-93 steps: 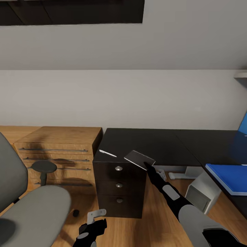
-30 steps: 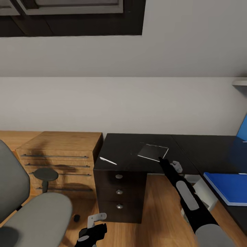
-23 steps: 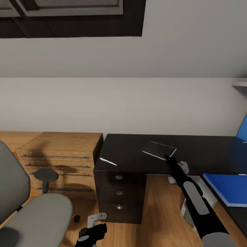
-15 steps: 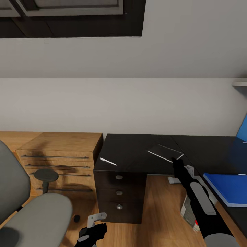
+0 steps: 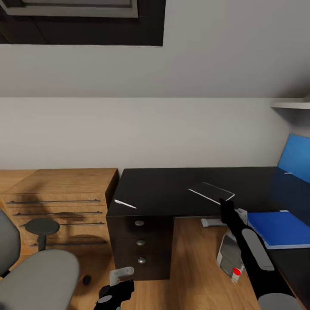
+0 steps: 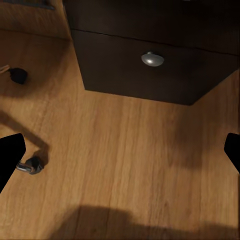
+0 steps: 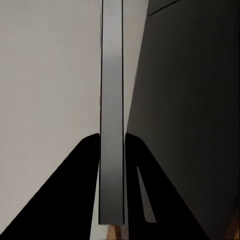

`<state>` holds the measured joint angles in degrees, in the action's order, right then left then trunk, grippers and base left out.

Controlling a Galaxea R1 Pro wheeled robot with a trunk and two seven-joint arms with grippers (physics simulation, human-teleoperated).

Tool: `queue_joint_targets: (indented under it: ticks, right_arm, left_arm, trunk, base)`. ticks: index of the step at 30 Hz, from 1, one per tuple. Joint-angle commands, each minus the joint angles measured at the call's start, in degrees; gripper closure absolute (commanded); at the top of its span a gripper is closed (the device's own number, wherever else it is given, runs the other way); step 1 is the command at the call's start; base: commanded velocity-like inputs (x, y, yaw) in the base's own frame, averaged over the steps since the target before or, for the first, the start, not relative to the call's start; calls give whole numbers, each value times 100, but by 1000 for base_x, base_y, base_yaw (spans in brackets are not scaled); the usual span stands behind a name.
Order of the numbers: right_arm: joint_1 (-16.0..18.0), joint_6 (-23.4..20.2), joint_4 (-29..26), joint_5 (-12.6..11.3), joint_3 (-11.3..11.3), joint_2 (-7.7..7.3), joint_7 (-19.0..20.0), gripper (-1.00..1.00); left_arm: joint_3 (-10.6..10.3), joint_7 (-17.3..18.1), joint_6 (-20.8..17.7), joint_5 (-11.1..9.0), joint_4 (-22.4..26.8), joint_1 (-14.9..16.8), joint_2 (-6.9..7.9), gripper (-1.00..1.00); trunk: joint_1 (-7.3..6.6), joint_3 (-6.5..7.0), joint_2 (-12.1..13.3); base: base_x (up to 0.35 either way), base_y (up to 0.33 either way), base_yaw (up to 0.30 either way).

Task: In the bedroom, organize the workspace by keeping the computer under the desk, ensuring the monitor is on the desk, placing the keyboard on the desk next to the monitor, placing the mouse on the desk next to the keyboard, moving the folder from the swivel chair onto the desk next to the mouse, stacking the notebook on top of the folder with the pen on top of the notebook, and positioning the swivel chair next to the desk.

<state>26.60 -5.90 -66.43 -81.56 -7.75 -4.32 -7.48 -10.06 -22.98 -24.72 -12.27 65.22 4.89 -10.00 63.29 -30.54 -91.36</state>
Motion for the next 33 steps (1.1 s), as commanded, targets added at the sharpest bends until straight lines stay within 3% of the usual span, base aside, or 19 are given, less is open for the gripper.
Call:
queue_joint_targets:
  ticks: [1, 12, 22, 33]
  right_arm:
    - [3, -21, -1, -44, -29, 1, -26, 100]
    - [3, 135, 80, -37, -358, 3, -33, 100]
    - [3, 515, 158, -35, -474, -1, -211, 100]
    - [3, 615, 335, -19, -524, -24, -282, 100]
  left_arm:
    - [-7, -48, -15, -56, 8, 3, 0, -100]
    - [2, -53, -15, -56, 8, 3, 0, -100]
    - [1, -57, -15, -56, 16, 3, 0, -100]
    - [-5, -57, -15, -56, 24, 3, 0, -100]
  trunk:
    - [0, -6, -4]
    - [0, -6, -4]
    - [0, -6, -4]
    - [0, -6, -4]
  base:
    - [0, 0, -253]
    - [0, 0, -255]
    - [0, 0, -256]
    - [0, 0, -203]
